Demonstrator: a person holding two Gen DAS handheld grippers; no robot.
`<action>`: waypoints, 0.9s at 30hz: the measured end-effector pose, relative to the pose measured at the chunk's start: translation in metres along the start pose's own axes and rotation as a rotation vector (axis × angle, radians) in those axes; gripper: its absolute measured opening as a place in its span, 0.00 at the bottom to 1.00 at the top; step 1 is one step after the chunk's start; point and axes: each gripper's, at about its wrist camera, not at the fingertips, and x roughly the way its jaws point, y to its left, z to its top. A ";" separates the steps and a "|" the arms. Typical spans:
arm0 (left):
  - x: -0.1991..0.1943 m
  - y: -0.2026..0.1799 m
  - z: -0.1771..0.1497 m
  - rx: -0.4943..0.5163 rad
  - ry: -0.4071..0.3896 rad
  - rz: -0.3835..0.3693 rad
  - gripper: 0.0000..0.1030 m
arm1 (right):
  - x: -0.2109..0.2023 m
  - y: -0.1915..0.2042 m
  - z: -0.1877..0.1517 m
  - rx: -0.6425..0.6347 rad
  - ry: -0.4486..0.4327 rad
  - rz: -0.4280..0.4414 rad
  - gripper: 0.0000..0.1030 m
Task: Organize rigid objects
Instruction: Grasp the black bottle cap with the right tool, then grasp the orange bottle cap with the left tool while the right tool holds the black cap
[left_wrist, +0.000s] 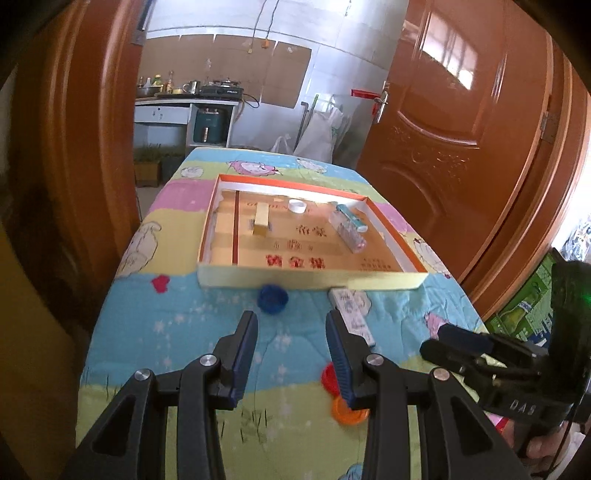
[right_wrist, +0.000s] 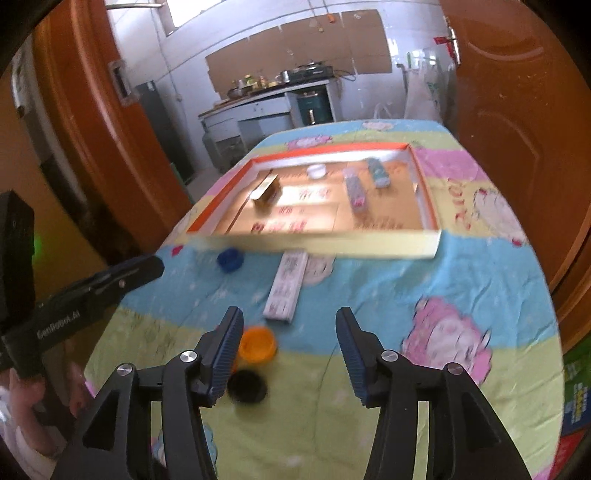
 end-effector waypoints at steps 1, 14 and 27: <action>-0.001 0.000 -0.005 0.001 0.001 0.001 0.37 | 0.000 0.002 -0.005 -0.008 0.001 0.001 0.53; -0.015 0.000 -0.046 0.045 0.003 0.009 0.37 | 0.012 0.041 -0.058 -0.201 0.016 -0.007 0.53; -0.011 -0.004 -0.053 0.081 0.029 -0.012 0.37 | 0.025 0.052 -0.055 -0.320 0.019 -0.053 0.27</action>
